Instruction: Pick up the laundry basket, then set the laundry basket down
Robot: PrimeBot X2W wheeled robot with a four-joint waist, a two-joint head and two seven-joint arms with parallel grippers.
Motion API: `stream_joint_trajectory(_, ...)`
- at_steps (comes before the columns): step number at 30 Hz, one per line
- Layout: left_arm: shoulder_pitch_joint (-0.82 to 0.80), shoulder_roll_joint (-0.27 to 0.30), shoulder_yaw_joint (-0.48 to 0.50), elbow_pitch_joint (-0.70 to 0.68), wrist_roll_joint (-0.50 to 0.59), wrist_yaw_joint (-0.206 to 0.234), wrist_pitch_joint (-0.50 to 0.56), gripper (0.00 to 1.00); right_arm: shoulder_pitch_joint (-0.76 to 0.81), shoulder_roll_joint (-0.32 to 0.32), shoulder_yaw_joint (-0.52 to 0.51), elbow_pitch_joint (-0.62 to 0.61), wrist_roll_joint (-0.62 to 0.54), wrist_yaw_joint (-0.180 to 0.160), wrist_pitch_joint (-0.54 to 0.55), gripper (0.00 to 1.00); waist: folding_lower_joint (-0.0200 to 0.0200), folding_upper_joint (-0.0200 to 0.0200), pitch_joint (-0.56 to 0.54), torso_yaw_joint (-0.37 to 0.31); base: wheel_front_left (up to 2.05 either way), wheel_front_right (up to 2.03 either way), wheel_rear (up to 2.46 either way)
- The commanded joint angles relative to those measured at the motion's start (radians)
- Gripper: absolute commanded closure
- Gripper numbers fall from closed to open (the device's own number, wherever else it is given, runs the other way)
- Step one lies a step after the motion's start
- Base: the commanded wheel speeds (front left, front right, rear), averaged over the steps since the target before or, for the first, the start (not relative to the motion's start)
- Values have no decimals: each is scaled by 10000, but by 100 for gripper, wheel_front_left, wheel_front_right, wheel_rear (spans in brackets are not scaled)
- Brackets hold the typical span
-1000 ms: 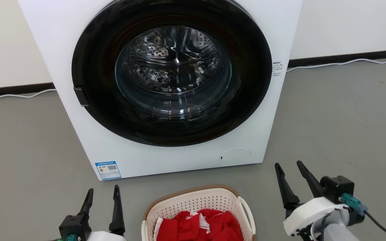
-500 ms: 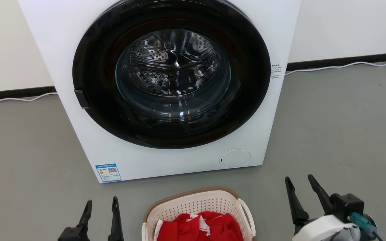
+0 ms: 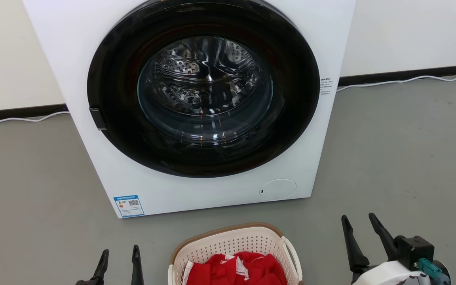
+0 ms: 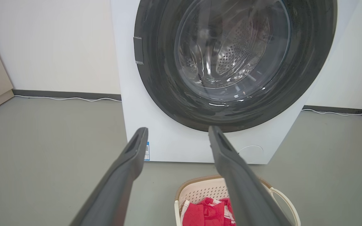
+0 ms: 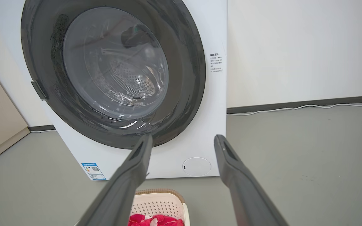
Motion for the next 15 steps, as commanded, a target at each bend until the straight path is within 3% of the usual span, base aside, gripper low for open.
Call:
stream_joint_trajectory(1, -214, 46, 339, -240, 139, 29, -91, 0, -138, -19, 155, -251, -33, -9, -137, 0, 0, -1, 2, 13, 0, 0, 0)
stream_joint_trajectory(13, -269, 45, 305, -199, 179, -117, -91, 0, -225, 25, 141, -215, 52, -9, -137, 0, 0, -1, 51, 32, 0, 0, 0)
stream_joint_trajectory(14, -271, 45, 295, -163, 158, -136, -91, 100, -236, 26, 133, -222, 56, -9, -137, 100, 0, -1, 60, 33, 0, 0, 0)
stream_joint_trajectory(15, 21, -2, -5, 73, 123, -94, 5, 100, 10, 64, -16, 41, 17, 2, 4, 100, 0, -1, 59, 33, 0, 0, 0)
